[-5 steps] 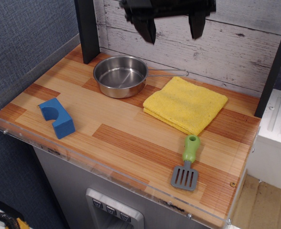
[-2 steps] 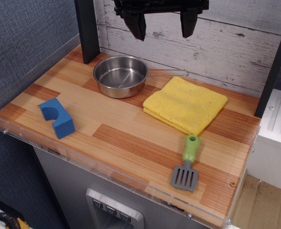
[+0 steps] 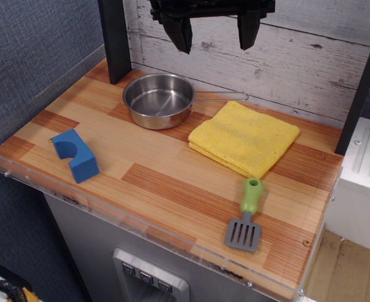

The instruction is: Move the yellow napkin from the front of the counter and place it on the back of the counter behind the green spatula

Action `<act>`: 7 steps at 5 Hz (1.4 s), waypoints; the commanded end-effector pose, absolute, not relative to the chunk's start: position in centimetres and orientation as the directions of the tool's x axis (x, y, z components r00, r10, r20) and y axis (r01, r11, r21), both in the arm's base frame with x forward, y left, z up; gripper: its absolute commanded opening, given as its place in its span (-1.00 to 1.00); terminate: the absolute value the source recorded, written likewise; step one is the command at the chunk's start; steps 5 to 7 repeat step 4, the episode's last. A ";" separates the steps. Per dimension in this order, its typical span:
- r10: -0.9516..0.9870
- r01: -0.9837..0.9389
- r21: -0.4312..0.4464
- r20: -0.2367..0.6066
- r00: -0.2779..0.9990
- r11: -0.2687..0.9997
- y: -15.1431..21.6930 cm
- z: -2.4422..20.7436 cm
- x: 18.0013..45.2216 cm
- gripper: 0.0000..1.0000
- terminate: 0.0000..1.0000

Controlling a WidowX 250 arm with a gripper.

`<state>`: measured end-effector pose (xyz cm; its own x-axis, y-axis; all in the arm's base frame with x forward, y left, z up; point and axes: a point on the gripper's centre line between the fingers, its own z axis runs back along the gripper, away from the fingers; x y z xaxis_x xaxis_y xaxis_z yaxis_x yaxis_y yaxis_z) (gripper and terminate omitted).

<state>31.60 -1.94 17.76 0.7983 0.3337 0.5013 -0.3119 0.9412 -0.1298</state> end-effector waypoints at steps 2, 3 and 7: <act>0.332 -0.301 -0.148 0.537 0.776 0.942 -2.0 19.1 31.5 1.00 -1.00; 0.332 -0.301 -0.148 0.537 0.776 0.942 -2.0 19.1 31.5 1.00 -1.00; 0.332 -0.301 -0.148 0.537 0.776 0.942 -2.0 19.1 31.5 1.00 1.00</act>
